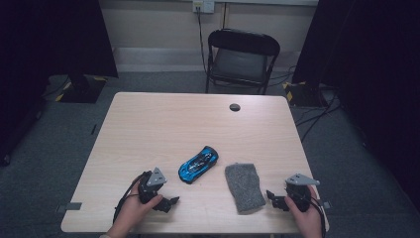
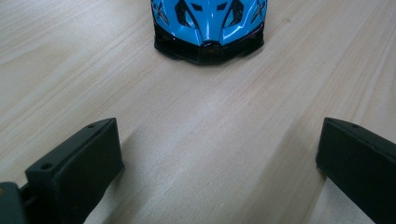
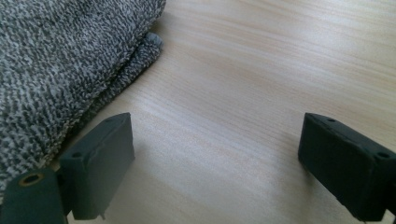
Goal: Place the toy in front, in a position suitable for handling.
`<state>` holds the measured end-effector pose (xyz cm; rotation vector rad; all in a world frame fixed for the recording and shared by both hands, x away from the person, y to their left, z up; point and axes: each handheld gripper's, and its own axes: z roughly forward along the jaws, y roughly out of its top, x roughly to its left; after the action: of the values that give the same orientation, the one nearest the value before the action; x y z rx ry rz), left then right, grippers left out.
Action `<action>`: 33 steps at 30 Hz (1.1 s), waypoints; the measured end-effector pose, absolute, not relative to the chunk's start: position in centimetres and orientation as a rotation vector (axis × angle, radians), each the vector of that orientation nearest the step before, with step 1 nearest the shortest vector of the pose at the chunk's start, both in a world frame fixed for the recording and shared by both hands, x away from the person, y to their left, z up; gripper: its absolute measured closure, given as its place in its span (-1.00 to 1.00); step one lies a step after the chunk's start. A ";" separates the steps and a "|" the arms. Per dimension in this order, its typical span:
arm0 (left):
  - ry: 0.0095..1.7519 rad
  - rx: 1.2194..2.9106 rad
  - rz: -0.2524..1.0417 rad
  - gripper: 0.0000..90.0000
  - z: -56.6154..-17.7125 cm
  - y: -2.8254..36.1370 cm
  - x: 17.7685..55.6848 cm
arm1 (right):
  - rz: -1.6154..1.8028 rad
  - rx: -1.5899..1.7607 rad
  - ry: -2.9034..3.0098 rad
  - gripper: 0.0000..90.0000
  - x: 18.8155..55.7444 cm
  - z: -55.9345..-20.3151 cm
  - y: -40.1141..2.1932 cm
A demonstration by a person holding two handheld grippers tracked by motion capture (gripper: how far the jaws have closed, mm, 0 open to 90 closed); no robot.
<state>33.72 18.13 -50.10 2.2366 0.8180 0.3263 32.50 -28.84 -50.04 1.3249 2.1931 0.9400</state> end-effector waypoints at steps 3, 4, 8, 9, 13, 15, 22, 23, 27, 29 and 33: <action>0.823 2.230 0.325 -1.00 -50.1 18.1 33.7 | 0.940 1.326 2.193 -0.79 32.5 -50.0 -28.8; 0.823 2.229 0.325 -1.00 -50.1 18.1 33.7 | 0.940 1.327 2.194 -0.79 32.5 -50.0 -28.8; 0.827 2.227 0.322 -1.00 -50.1 18.1 33.8 | 0.940 1.326 2.193 -0.79 32.5 -50.0 -28.8; 0.830 2.227 0.324 -1.00 -50.1 18.0 33.8 | 0.939 1.326 2.194 -0.79 32.5 -50.0 -28.8; 0.824 2.231 0.323 -0.99 -50.1 17.9 34.0 | 0.940 1.322 2.195 -0.79 32.4 -50.0 -28.9; 0.829 2.221 0.332 -0.96 -50.1 18.0 34.0 | 0.942 1.324 2.195 -0.79 32.4 -50.0 -28.9; 0.863 2.175 0.322 -0.64 -49.8 17.9 34.6 | 0.941 1.322 2.193 -0.79 32.1 -50.0 -28.9; 0.857 2.181 0.328 -0.64 -49.7 17.9 34.6 | 0.941 1.323 2.193 -0.79 32.1 -50.0 -28.9; 0.858 2.173 0.327 -0.64 -49.3 17.7 35.1 | 0.941 1.323 2.193 -0.79 32.1 -50.0 -28.9; 0.864 2.167 0.329 -0.64 -49.3 17.7 35.2 | 0.941 1.322 2.193 -0.79 32.1 -50.0 -28.9; 0.855 2.182 0.331 -0.64 -49.1 17.2 35.5 | 0.941 1.322 2.193 -0.79 32.1 -50.0 -28.9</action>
<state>35.48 17.24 -49.06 2.1816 0.8553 0.3305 32.13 -28.89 -50.05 1.3220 2.1929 0.9408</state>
